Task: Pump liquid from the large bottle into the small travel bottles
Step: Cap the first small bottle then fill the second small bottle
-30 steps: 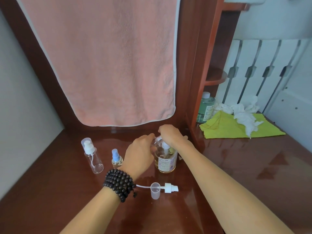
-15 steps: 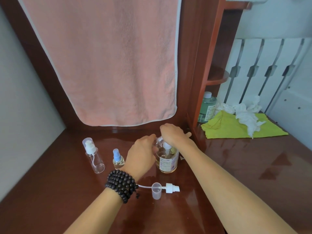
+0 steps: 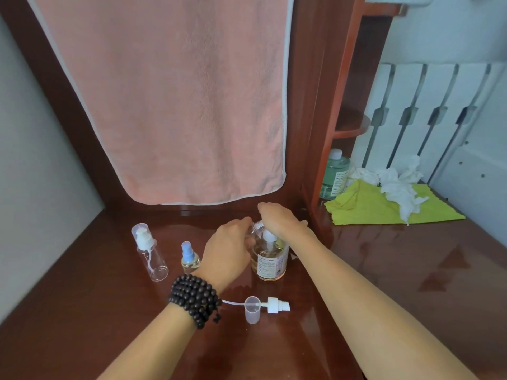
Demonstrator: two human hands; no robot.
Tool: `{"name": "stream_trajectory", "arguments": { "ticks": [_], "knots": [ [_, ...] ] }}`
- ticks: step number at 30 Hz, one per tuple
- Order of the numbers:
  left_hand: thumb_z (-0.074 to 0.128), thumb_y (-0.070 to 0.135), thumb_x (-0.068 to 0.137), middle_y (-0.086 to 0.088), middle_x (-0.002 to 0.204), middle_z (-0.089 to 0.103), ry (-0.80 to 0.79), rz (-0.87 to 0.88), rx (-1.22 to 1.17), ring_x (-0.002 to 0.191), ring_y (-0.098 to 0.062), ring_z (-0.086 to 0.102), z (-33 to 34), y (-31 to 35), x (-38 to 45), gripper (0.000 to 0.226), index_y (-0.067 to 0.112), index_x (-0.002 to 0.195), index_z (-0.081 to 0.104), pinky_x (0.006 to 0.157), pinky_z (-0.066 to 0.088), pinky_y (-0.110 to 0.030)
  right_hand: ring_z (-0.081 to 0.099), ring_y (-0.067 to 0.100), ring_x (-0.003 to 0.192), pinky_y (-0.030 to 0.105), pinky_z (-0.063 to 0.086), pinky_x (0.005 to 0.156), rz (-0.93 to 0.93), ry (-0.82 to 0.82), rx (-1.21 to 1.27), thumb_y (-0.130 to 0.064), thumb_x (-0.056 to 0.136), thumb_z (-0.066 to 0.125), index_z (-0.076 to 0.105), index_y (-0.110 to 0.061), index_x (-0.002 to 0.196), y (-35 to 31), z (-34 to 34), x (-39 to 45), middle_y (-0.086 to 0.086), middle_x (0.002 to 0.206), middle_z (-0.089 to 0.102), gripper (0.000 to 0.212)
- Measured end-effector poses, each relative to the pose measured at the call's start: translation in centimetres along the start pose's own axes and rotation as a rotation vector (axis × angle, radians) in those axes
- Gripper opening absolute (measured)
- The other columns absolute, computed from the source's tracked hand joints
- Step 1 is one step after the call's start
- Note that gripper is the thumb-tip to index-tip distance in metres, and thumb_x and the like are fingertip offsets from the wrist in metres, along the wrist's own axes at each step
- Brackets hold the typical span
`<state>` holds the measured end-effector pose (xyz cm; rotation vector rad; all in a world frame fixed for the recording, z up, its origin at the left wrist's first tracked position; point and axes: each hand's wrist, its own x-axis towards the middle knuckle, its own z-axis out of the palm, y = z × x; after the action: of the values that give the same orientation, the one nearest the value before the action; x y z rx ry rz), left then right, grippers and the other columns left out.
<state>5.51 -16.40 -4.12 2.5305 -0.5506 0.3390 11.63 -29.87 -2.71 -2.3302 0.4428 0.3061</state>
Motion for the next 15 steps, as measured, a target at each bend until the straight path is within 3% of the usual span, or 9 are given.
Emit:
{"name": "stream_trajectory", "arguments": {
  "ticks": [3,7,10,13,15],
  "knots": [
    [0.057,0.010,0.088,-0.001,0.093,0.062,-0.010,-0.007,-0.001,0.085,-0.026,0.060,-0.2,-0.1,0.1,0.014,0.017,0.100,0.055,0.070,0.052,-0.044,0.046,0.033,0.129,0.057,0.021,0.110,0.018,0.020,-0.040,-0.028,0.101,0.022,0.058,-0.016,0.122,0.1,-0.5,-0.2,0.008,0.132,0.056,0.044],
    [0.057,0.014,0.089,0.004,0.094,0.061,-0.002,0.014,-0.006,0.085,-0.022,0.059,-1.3,-0.2,0.5,0.013,0.022,0.099,0.054,0.069,0.052,-0.043,0.049,0.034,0.128,0.058,0.025,0.115,-0.034,0.058,-0.025,-0.051,0.091,0.015,0.059,-0.017,0.129,-0.6,-1.3,-0.2,0.010,0.134,0.060,0.067],
    [0.057,0.014,0.089,0.003,0.095,0.060,0.019,0.017,0.015,0.085,-0.022,0.058,-1.2,-0.1,0.7,0.016,0.020,0.104,0.055,0.066,0.049,-0.037,0.047,0.034,0.129,0.059,0.022,0.115,-0.049,0.059,-0.054,-0.050,0.094,0.015,0.057,-0.019,0.128,-0.8,-1.2,0.1,0.007,0.134,0.058,0.062],
    [0.057,0.011,0.088,0.004,0.086,0.055,0.015,0.019,0.011,0.082,-0.025,0.058,-0.4,-0.3,0.4,0.015,0.016,0.101,0.055,0.062,0.045,-0.037,0.051,0.035,0.122,0.059,0.031,0.111,-0.057,0.016,-0.043,-0.039,0.087,0.017,0.056,-0.019,0.106,-0.3,-0.2,0.8,0.009,0.127,0.060,0.048],
    [0.058,0.010,0.087,0.003,0.085,0.056,0.004,0.022,0.004,0.082,-0.027,0.060,0.0,-0.3,0.3,0.014,0.016,0.099,0.054,0.065,0.050,-0.042,0.050,0.034,0.123,0.058,0.031,0.112,-0.019,0.001,-0.029,-0.033,0.092,0.020,0.058,-0.018,0.113,0.1,0.3,1.2,0.008,0.127,0.060,0.046]
  ]
}}
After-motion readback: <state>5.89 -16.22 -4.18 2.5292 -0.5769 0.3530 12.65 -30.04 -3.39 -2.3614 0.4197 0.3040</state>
